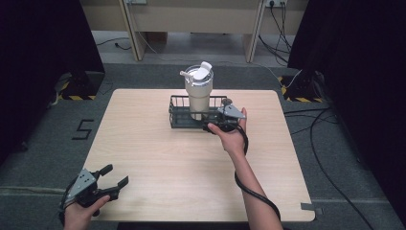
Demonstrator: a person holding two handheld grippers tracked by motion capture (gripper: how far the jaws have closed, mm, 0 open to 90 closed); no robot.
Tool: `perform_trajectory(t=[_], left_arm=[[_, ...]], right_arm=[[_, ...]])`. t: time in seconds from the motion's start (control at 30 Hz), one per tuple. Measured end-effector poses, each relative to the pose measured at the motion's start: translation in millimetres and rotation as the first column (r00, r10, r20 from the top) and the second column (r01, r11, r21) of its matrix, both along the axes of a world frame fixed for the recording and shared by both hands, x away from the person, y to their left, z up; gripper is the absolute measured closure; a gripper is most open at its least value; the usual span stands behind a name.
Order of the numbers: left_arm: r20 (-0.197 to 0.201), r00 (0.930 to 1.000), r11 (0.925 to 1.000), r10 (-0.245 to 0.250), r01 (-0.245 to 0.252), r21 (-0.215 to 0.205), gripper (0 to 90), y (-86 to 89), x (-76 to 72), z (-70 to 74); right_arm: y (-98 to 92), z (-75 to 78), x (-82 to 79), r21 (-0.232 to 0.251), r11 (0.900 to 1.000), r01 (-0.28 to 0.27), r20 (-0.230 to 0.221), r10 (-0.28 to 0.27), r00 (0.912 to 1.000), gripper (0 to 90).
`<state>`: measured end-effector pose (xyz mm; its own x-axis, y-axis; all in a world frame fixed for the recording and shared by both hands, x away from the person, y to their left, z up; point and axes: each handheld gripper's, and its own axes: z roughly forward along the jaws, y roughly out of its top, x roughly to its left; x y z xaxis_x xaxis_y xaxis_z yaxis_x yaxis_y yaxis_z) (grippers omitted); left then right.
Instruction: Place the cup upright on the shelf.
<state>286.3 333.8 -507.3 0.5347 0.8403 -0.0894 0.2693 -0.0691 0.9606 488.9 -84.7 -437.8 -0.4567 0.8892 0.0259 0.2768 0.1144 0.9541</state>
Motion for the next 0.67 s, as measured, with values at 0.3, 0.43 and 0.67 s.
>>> perform_trajectory(t=[0.3, 0.43, 0.67], left_arm=[[0.001, 1.0000, 1.0000, 0.002, -0.002, -0.001, 16.7, -0.2, -0.4, 0.1], [0.002, 1.0000, 1.0000, 0.002, -0.002, -0.001, 16.7, -0.2, -0.3, 0.0], [0.000, 1.0000, 1.0000, -0.002, 0.002, 0.007, 16.7, -2.1, 0.9, 0.3]], right_arm=[[-26.8, -2.1, -21.1, -0.007, 1.000, 0.019, -0.002, -0.019, 0.9998, 13.8], [-40.4, -7.6, -36.6, -0.014, 1.000, 0.026, -0.001, -0.026, 0.9997, 14.7], [-60.5, -21.1, -70.3, 0.025, 0.999, 0.027, -0.032, -0.026, 0.9991, 14.8]])
